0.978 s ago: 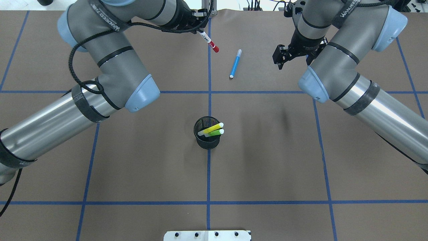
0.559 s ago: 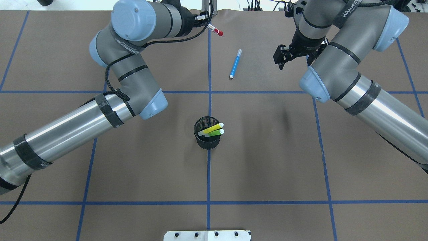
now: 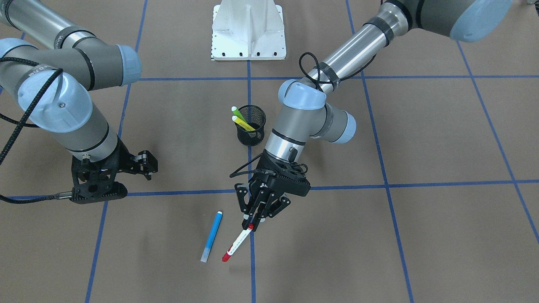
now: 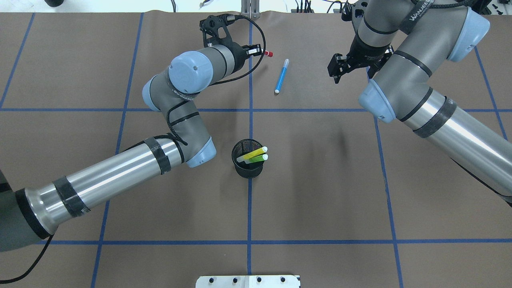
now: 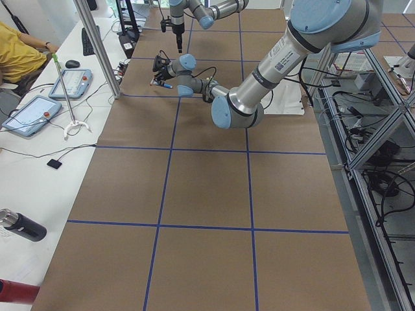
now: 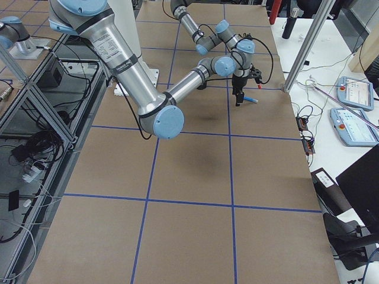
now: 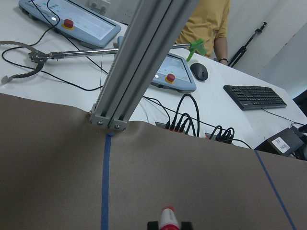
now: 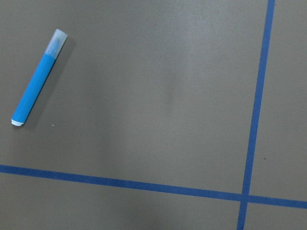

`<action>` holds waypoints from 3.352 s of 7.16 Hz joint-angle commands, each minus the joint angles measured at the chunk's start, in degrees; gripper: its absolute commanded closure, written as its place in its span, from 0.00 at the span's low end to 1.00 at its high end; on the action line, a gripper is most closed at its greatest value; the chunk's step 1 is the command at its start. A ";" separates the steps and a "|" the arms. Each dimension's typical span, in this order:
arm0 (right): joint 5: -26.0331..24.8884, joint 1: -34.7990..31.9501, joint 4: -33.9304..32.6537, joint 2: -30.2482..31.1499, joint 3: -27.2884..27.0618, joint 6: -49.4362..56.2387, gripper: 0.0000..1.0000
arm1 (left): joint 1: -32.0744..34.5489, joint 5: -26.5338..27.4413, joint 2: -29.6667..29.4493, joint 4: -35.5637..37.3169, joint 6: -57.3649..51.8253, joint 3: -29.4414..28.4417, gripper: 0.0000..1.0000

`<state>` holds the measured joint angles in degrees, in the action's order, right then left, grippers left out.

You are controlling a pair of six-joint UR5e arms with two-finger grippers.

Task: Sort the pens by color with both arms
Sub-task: 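Lift the red-capped marker and lay it beside the blue marker, then open the left gripper and withdraw it while the right arm moves toward the cup, then position the right gripper above the pen cup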

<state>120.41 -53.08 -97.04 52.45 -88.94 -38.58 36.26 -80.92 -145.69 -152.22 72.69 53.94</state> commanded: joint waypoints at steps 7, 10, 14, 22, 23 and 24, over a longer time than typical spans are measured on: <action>-0.08 0.00 0.09 -0.33 -0.09 -0.18 0.01 | -1.19 0.85 -0.38 -0.63 -0.44 -0.77 0.02; 2.79 0.00 0.09 -0.25 -2.54 -1.05 0.00 | 3.01 -11.93 1.98 15.11 -2.10 10.51 0.02; 2.99 2.53 0.01 -0.07 -8.85 -11.03 0.01 | 14.43 -39.43 13.22 50.43 -20.51 38.11 0.02; -23.44 28.98 9.94 -0.42 -14.86 -54.14 0.24 | 18.68 -47.23 20.45 58.18 -34.02 43.88 0.02; -24.68 29.78 10.11 -0.07 -14.94 -55.02 0.42 | 18.68 -47.23 20.45 58.18 -34.02 43.97 0.02; -25.22 30.05 10.29 -0.07 -14.94 -54.94 0.53 | 18.76 -47.23 20.45 58.26 -34.02 44.23 0.02</action>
<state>96.61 -23.95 -86.95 52.27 -103.91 -93.06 54.96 -128.14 -125.26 -94.02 38.68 97.94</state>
